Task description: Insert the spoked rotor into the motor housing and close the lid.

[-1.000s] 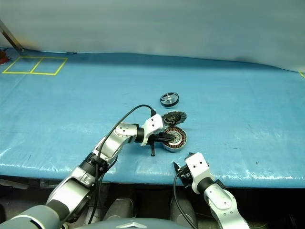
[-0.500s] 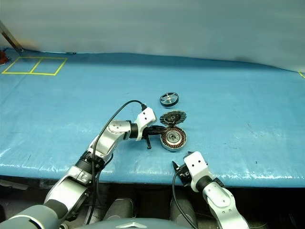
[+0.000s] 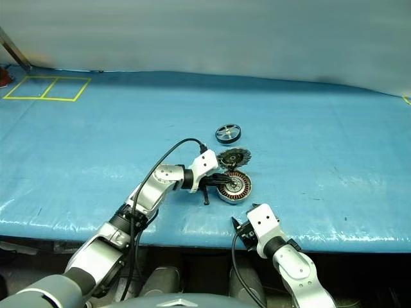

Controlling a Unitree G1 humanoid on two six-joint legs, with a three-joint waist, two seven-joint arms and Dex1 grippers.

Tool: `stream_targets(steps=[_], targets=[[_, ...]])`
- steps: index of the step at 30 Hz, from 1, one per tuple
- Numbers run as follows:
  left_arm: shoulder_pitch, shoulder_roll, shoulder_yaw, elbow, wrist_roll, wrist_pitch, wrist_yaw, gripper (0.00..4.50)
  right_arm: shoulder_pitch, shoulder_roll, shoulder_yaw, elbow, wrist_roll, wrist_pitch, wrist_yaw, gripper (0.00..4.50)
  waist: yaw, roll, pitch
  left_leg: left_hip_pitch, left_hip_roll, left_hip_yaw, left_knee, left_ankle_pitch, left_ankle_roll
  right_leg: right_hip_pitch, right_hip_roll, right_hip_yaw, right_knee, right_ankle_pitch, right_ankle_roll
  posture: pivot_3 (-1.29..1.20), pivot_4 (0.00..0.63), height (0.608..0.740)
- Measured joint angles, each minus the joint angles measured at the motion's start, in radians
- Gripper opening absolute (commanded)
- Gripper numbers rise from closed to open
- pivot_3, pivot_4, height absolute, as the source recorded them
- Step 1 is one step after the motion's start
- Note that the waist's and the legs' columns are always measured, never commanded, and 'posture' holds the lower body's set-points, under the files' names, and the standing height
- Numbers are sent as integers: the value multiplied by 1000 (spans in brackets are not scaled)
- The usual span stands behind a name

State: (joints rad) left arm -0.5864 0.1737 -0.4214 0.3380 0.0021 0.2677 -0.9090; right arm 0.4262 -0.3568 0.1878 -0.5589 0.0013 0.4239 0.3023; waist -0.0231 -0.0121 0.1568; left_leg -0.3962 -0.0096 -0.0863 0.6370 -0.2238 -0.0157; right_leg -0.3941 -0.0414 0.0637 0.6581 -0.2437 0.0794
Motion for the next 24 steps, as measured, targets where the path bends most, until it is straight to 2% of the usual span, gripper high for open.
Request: stream_targets(steps=[11,20,24], targets=[[-11,17,24,9,-3,-17,-18,12,31,21,-45,-35,53,0,5,3801,-1,0,0,-2,0,0,0,0,0,-1,0,0,0,0,0,0,150,740],[17,125,137,-13,-63,-31,-41,12,-11,5,-137,-140,127,2,40,3801,-6,0,0,-2,0,0,0,0,0,-2,0,0,1,0,0,0,150,740],[109,124,183,-137,-168,-63,-101,0,-94,0,-106,-133,128,6,60,2886,-3,0,0,-2,0,0,0,0,0,-2,-1,0,0,0,0,0,150,740]])
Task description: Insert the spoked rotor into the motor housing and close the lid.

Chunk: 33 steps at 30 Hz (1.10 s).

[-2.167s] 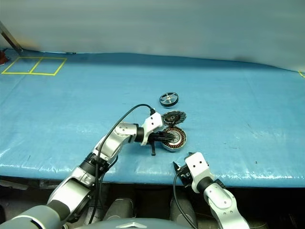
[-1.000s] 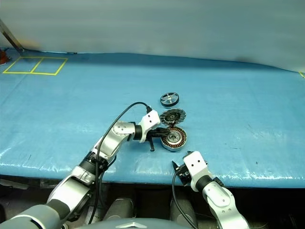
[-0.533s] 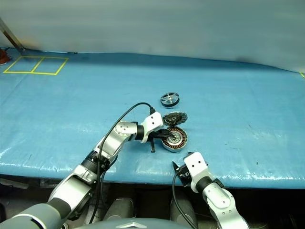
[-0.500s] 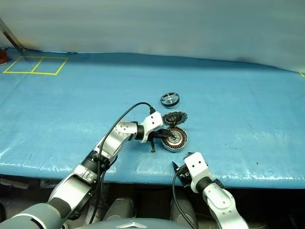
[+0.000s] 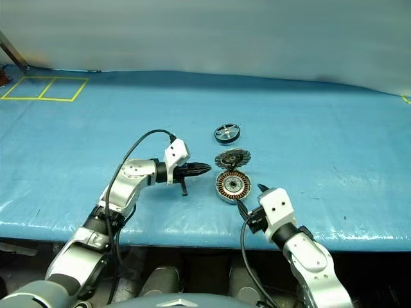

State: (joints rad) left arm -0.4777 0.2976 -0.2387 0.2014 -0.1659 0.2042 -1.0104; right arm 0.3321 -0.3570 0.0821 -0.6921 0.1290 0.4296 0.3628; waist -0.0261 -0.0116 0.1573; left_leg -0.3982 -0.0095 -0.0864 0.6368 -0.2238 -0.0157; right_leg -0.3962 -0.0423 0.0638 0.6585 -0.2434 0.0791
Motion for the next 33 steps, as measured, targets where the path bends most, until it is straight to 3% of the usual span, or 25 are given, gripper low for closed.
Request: stream_targets(steps=[8,9,19,28,33], targets=[[215,69,9,-221,-132,-17,-103,0,-151,-7,96,139,-8,0,53,178,-4,1,0,2,1,0,-1,0,-1,0,1,0,1,0,-3,0,150,740],[229,74,17,-225,-131,-18,-94,0,-168,-8,105,154,-10,0,58,28,-3,1,0,2,1,0,-1,0,-1,1,1,0,1,-1,-3,0,150,740],[329,119,57,-267,-111,-15,45,0,-328,-19,124,301,-56,15,67,28,-1,1,1,2,0,0,-1,0,0,1,0,0,1,0,-1,0,150,740],[343,187,34,-301,-78,-13,39,0,-372,-78,120,398,-84,-13,106,28,-2,1,0,3,0,1,-2,0,0,1,1,0,0,1,-4,0,150,740],[342,152,19,-335,-84,-7,58,0,-373,-17,101,440,-83,-36,71,28,-6,1,0,4,1,1,-3,0,0,1,1,0,0,1,-4,0,150,740]])
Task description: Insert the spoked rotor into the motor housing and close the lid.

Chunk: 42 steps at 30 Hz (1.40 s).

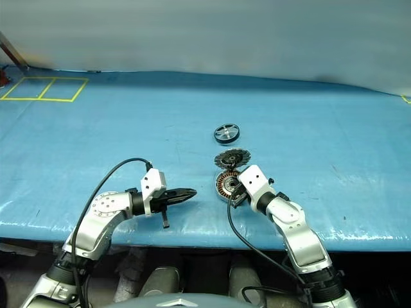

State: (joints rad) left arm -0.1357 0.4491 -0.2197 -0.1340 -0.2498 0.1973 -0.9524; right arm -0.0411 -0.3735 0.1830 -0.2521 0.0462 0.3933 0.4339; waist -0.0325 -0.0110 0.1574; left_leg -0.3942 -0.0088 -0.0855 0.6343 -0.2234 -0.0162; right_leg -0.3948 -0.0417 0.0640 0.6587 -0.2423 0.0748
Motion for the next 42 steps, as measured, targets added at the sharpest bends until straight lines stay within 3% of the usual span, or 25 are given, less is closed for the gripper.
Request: stream_targets(steps=[9,19,32,42], targets=[[21,24,-20,-42,-5,8,-8,0,34,32,9,-4,-6,-37,-3,28,-6,0,-1,2,1,0,0,0,0,1,1,0,1,-4,-3,0,150,740],[12,4,-7,-42,-42,11,-6,0,50,91,-68,-59,147,-11,25,28,-4,1,0,0,0,0,-2,0,0,-2,0,1,0,-1,2,0,150,740],[11,-5,-14,-65,-41,42,37,0,28,29,34,-26,9,-11,4,28,-4,0,0,0,0,0,-3,0,-1,-1,0,0,0,-2,1,0,150,740],[-24,-29,140,-46,-114,78,144,0,70,27,2,-79,50,11,23,28,-3,0,0,0,0,0,-3,0,-1,-2,0,0,0,-2,1,0,150,740]])
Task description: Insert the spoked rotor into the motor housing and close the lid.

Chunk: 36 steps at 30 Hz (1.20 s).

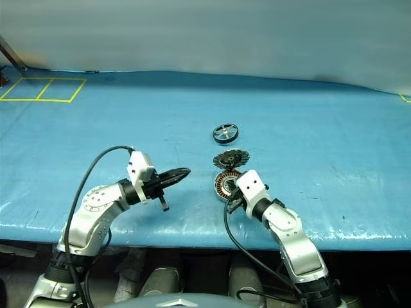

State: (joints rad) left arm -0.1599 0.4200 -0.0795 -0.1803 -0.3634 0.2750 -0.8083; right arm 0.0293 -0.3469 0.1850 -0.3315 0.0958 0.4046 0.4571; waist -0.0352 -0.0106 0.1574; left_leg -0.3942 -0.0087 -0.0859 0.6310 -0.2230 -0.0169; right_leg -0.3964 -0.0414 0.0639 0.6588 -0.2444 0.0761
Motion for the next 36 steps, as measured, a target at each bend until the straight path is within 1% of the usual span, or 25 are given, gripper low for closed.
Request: stream_targets(steps=[4,9,13,16,18,20,22,24,25,27,28,29,32,34,36], targets=[[-35,-8,50,62,-3,1,35,0,20,-2,-12,-81,31,22,3,28,-1,0,0,0,0,0,0,0,0,0,0,0,0,0,0,0,150,740],[-54,-29,47,93,-2,0,32,0,38,-23,-48,-143,41,48,-1,28,1,0,0,-1,-1,0,0,0,0,0,0,0,-1,0,0,0,150,740],[-64,-54,30,103,5,-6,28,0,39,-54,-121,-140,45,65,-19,28,3,0,0,-1,-1,0,0,0,0,0,0,0,-1,0,0,0,150,740],[-72,-68,13,109,8,-8,22,0,32,-108,-210,-139,49,66,-17,28,3,0,0,-1,-1,0,0,0,0,0,0,0,-1,0,0,0,150,740],[-73,-70,4,115,12,-20,17,0,3,-200,-258,-127,50,63,19,28,2,0,1,-1,-1,1,0,0,0,0,0,1,-1,1,1,0,150,740],[-74,-74,-5,121,11,-24,10,0,-82,-291,-295,-81,50,61,66,28,-3,1,2,0,0,3,1,0,0,0,0,2,-1,1,2,0,150,740],[-73,-78,-9,126,10,-28,2,0,-204,-351,-303,-33,45,52,104,28,-8,0,2,1,1,4,0,0,0,0,1,2,0,1,1,0,150,740],[-74,-82,-8,139,12,-39,2,0,-359,-375,-260,48,15,28,134,28,-15,1,2,2,1,5,0,0,0,0,1,3,0,2,0,0,150,740],[-71,-84,-7,141,12,-47,4,0,-450,-387,-212,106,-22,3,150,28,-19,1,2,2,1,5,0,0,0,-1,1,3,0,2,0,0,150,740],[-68,-90,-6,144,14,-61,13,0,-586,-394,-125,203,-98,-48,165,28,-19,0,2,1,1,4,0,0,0,-1,1,3,0,4,-3,0,150,740],[-63,-94,2,145,13,-68,23,0,-662,-378,-66,277,-139,-84,184,28,-19,0,3,0,1,4,0,0,0,-1,1,3,-1,5,-5,0,150,740],[-61,-96,5,143,12,-68,28,0,-703,-361,-34,321,-160,-105,196,28,-18,0,3,-1,1,4,-1,0,0,-2,1,3,-1,5,-5,0,150,740],[-34,-90,29,130,9,-74,38,0,-873,-266,106,566,-244,-209,244,28,-25,-1,3,-2,0,5,-1,0,0,-3,0,3,-1,6,-5,0,150,740],[-10,-80,40,105,6,-75,43,0,-945,-224,165,705,-288,-274,266,28,-22,-1,4,-3,0,4,-2,0,1,-4,-1,2,-1,6,-5,0,150,740],[5,-74,78,79,-6,-78,58,0,-1048,-161,224,918,-349,-345,268,28,-20,-1,4,-6,-1,4,-3,0,1,-8,-2,2,-1,6,-5,0,150,740]])
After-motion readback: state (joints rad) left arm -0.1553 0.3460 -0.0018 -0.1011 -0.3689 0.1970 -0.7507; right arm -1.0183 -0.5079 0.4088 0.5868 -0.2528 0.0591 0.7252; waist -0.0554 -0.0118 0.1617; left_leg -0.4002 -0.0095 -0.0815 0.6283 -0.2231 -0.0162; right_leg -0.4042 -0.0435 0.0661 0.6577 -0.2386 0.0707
